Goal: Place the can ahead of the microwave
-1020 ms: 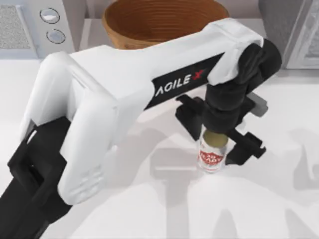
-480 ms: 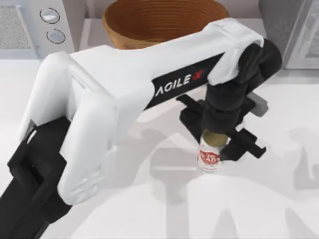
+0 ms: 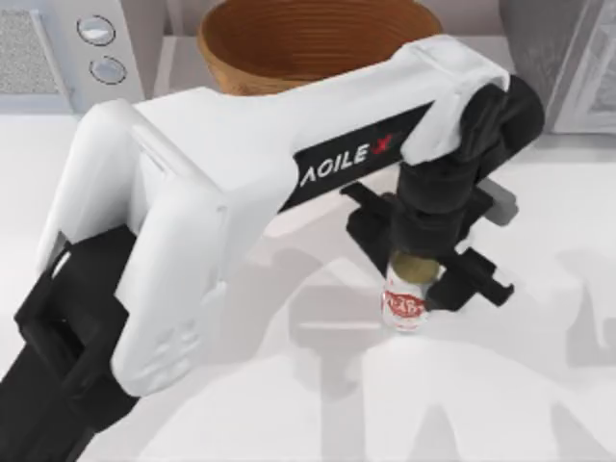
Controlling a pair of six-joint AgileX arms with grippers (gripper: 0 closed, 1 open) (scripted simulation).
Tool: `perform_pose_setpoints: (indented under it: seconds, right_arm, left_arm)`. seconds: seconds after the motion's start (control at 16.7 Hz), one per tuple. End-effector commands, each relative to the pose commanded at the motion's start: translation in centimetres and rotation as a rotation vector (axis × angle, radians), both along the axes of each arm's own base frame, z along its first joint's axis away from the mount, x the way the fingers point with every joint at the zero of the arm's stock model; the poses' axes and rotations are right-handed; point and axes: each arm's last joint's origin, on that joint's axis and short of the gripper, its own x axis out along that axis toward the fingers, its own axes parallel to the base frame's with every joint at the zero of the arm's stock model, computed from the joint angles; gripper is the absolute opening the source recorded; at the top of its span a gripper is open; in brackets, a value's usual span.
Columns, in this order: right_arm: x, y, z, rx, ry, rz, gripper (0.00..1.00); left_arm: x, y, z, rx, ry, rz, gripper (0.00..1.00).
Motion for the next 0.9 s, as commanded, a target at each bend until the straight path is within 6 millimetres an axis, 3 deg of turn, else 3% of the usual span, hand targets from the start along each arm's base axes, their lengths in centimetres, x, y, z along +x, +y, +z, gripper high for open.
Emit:
perform_pose_setpoints:
  seconds: [0.18,0.42,0.78,0.9]
  right_arm:
    - [0.0,0.0,0.0,0.000,0.000,0.000,1.00]
    - [0.0,0.0,0.0,0.000,0.000,0.000,1.00]
    - [0.0,0.0,0.0,0.000,0.000,0.000,1.00]
    - [0.0,0.0,0.0,0.000,0.000,0.000,1.00]
  left_arm:
    - [0.0,-0.1,0.9,0.001,-0.001,0.000,0.00]
    - [0.0,0.0,3.7,-0.001,-0.002,0.000,0.00]
    - [0.0,0.0,4.0,0.000,-0.001,-0.001,0.00]
    - [0.5,0.8,4.0,0.018,0.005,0.005,0.00]
